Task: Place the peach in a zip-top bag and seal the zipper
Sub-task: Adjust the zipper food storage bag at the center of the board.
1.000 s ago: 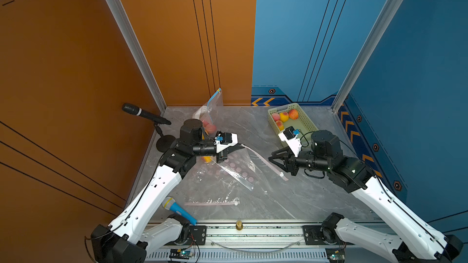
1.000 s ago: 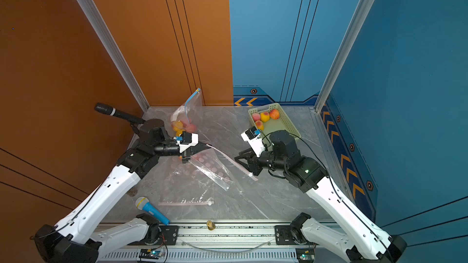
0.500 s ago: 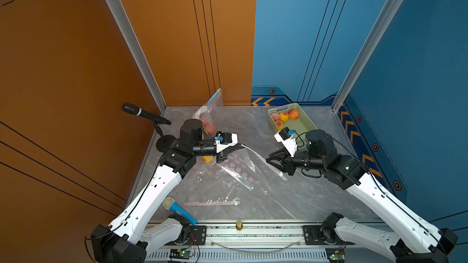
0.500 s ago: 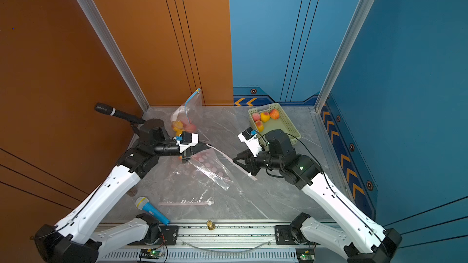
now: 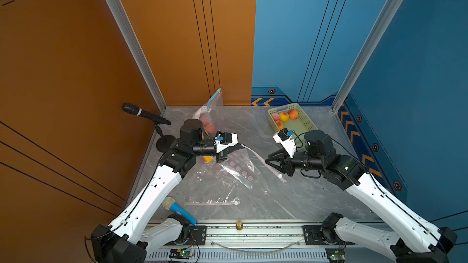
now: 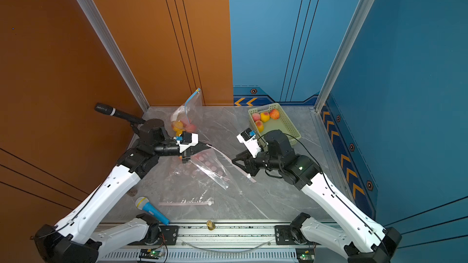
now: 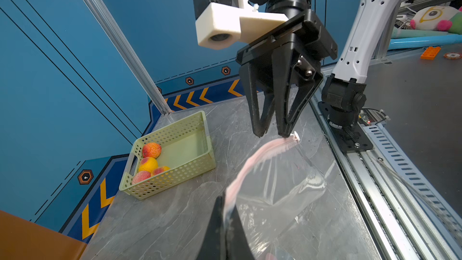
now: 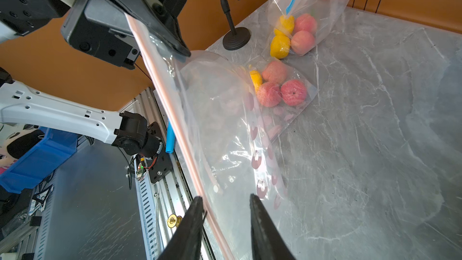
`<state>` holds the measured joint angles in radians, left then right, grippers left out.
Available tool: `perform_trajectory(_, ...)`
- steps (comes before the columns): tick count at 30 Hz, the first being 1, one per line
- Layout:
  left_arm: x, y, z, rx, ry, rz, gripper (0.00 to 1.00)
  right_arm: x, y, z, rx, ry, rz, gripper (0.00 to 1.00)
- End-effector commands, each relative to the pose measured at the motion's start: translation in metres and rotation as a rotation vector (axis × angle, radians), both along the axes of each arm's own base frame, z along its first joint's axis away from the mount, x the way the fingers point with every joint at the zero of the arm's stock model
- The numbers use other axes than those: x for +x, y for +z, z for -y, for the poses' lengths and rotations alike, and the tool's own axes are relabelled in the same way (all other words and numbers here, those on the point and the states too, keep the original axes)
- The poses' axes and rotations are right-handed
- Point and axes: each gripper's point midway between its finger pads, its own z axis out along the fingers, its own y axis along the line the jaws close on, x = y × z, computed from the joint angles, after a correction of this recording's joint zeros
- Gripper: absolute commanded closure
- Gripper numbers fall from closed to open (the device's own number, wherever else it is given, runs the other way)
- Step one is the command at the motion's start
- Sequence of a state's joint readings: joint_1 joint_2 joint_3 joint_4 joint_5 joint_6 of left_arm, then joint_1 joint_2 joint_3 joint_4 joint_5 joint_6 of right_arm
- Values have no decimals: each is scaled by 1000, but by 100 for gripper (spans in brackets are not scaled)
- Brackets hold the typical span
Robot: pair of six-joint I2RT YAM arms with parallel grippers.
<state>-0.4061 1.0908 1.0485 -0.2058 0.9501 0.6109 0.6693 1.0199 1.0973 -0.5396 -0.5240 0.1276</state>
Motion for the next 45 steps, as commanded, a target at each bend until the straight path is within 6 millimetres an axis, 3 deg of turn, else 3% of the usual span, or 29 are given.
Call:
perform_trajectory(1,0,5,-1,-13,-1,-4,100,-1,-11,-4,-25,22,-11,67)
perform_trajectory(10,1,12,1,-32,-10,27,100,0,-13,-10,-15,35,-21,73)
perform_trajectory(20,9,5,12,-29,-33,-17,100,0,-11,-31,69,95,-63,76)
perform_trajectory(28,26,0,17,-39,26,-50,100,14,-21,-35,72,40,-77,97)
perform_trajectory(29,33,-2,17,-33,59,-61,98,18,-21,-33,65,15,-72,100)
perform_trajectory(30,41,-3,16,-28,103,-70,85,23,-23,-30,51,-23,-63,100)
perform_trajectory(32,64,-2,7,-27,249,-80,40,37,-25,-20,22,-124,-51,100)
perform_trajectory(34,86,5,-8,-47,420,-84,8,47,-24,-12,20,-216,-59,100)
perform_trajectory(37,106,16,-42,-118,698,-181,3,64,-30,-2,34,-360,-99,100)
perform_trajectory(39,98,4,-49,-135,747,-294,1,68,-45,-3,10,-441,-125,100)
perform_trajectory(45,60,-92,-29,-124,866,-567,7,81,-85,-11,-22,-529,-232,100)
